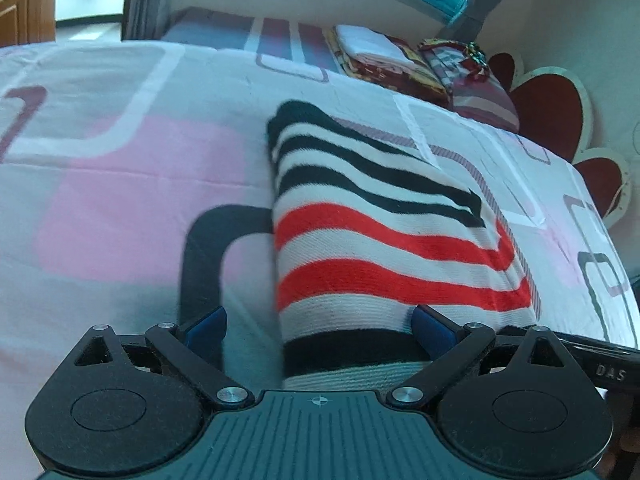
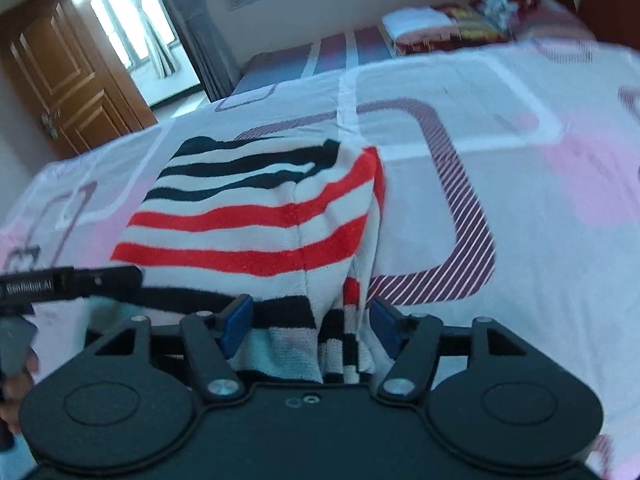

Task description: Fold small clothes

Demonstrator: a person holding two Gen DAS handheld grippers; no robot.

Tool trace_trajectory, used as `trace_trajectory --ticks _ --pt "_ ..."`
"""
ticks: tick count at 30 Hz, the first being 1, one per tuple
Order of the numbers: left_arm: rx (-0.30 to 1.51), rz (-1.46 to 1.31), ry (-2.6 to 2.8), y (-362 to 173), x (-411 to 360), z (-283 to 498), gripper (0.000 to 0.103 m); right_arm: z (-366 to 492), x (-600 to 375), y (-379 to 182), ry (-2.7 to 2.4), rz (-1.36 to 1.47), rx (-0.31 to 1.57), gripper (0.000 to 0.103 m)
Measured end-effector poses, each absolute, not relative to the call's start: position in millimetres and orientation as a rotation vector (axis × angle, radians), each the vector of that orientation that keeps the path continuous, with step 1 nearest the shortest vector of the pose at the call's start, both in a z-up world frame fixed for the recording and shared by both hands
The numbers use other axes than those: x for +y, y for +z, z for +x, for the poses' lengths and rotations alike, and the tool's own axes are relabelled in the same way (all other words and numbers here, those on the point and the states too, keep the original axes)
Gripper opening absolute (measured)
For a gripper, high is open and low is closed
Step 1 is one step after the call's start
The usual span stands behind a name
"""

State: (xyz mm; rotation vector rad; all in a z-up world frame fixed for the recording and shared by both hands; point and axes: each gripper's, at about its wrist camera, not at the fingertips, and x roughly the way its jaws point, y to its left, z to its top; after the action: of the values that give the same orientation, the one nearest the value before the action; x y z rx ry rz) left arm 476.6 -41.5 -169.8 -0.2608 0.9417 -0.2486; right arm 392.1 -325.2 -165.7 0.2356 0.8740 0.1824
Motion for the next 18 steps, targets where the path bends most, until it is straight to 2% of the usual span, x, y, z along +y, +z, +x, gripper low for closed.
trace_trajectory --ticks 11,13,14,15,18 --pt "0.960 -0.270 -0.292 -182.1 -69.1 487.0 0.098 406.6 -345.0 -188.6 0.268 0.425 0.871 0.067" --pt "0.957 -0.272 -0.297 -181.7 -72.9 487.7 0.093 408.4 -345.3 -189.5 0.270 0.446 0.863 0.067" --pt "0.956 -0.273 -0.294 -180.9 -73.4 487.4 0.092 408.5 -346.2 -189.8 0.269 0.457 0.860 0.065" --pt "0.957 -0.275 -0.293 -180.1 -74.4 487.4 0.089 408.9 -346.1 -190.1 0.269 0.473 0.858 0.057" --pt "0.954 -0.280 -0.294 -177.5 -71.3 485.3 0.082 406.5 -346.4 -189.4 0.279 0.480 0.857 0.043"
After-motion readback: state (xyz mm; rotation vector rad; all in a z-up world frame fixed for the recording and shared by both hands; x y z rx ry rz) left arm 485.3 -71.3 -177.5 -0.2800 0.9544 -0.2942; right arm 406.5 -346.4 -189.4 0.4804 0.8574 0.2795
